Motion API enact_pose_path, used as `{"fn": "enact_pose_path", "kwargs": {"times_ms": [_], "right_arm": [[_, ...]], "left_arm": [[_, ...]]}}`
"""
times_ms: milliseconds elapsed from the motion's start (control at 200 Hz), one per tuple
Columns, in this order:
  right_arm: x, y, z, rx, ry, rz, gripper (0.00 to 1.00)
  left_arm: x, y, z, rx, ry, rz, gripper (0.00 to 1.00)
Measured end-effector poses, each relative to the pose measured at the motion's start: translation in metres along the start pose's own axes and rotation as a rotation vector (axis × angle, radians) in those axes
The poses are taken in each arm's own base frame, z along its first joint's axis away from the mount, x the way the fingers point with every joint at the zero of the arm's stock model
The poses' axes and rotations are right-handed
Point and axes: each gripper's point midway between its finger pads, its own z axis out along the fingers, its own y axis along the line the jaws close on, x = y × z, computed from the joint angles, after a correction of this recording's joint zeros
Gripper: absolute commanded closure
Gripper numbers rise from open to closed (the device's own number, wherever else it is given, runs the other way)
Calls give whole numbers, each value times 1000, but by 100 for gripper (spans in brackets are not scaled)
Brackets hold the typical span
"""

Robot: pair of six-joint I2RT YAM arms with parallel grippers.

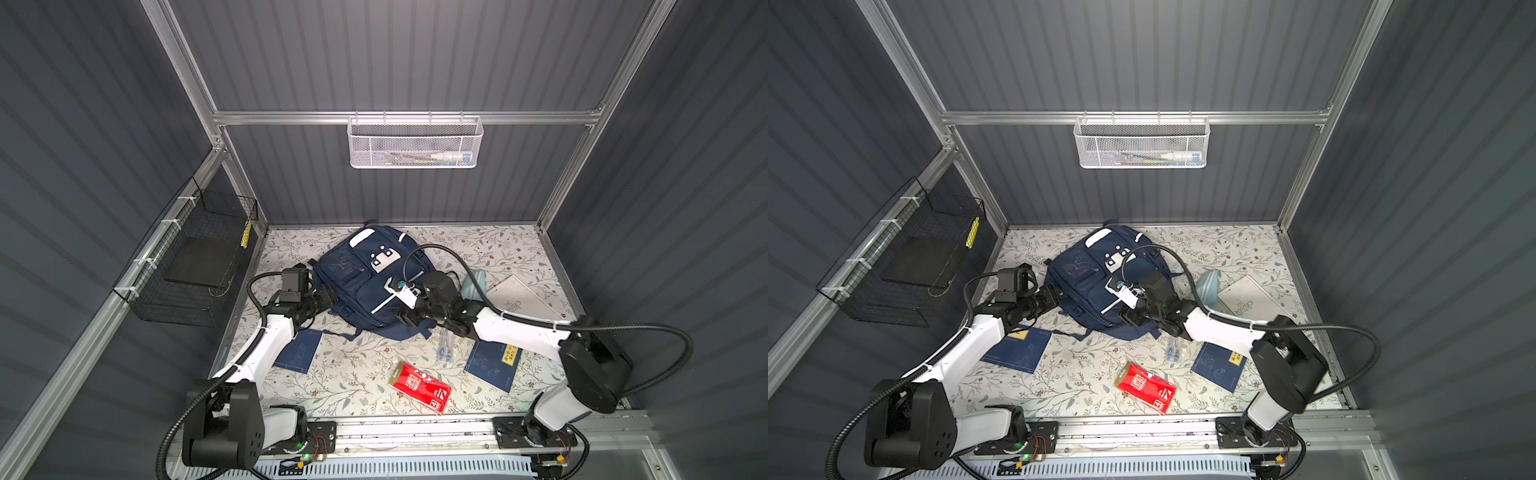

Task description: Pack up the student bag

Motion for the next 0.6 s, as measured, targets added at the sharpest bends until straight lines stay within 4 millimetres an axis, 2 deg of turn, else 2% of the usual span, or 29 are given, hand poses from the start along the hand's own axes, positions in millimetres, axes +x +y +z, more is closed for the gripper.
{"fn": "enact_pose_path", "kwargs": {"times_ms": [30, 90, 190, 235, 280, 395, 435, 500, 545, 600], "right_arm": [[-3, -9, -10, 38, -7, 39, 17], [-8, -33, -31, 112, -16, 146, 14], [1, -90, -72, 256, -15, 375, 9], [14, -117, -93, 336, -13, 478, 8], [35, -147, -118, 431, -10, 591, 7], [100, -193, -172, 622, 47, 848, 6], [120, -201, -184, 666, 72, 927, 5], [145, -203, -197, 706, 112, 1027, 4], [160, -196, -201, 715, 146, 1088, 4], [177, -180, -202, 711, 194, 1152, 4]], "left_arm": [[-1, -4, -3, 1, -7, 5, 1], [-1, -21, -8, 12, -17, 35, 0], [10, -81, -17, 116, -15, 140, 0], [20, -112, -21, 176, -6, 185, 0], [32, -144, -24, 237, 11, 232, 1], [69, -230, -19, 387, 71, 338, 10], [85, -254, -13, 423, 101, 367, 12], [113, -286, -1, 465, 153, 410, 15], [135, -302, 9, 489, 192, 432, 19], [163, -312, 19, 508, 247, 451, 21]]}}
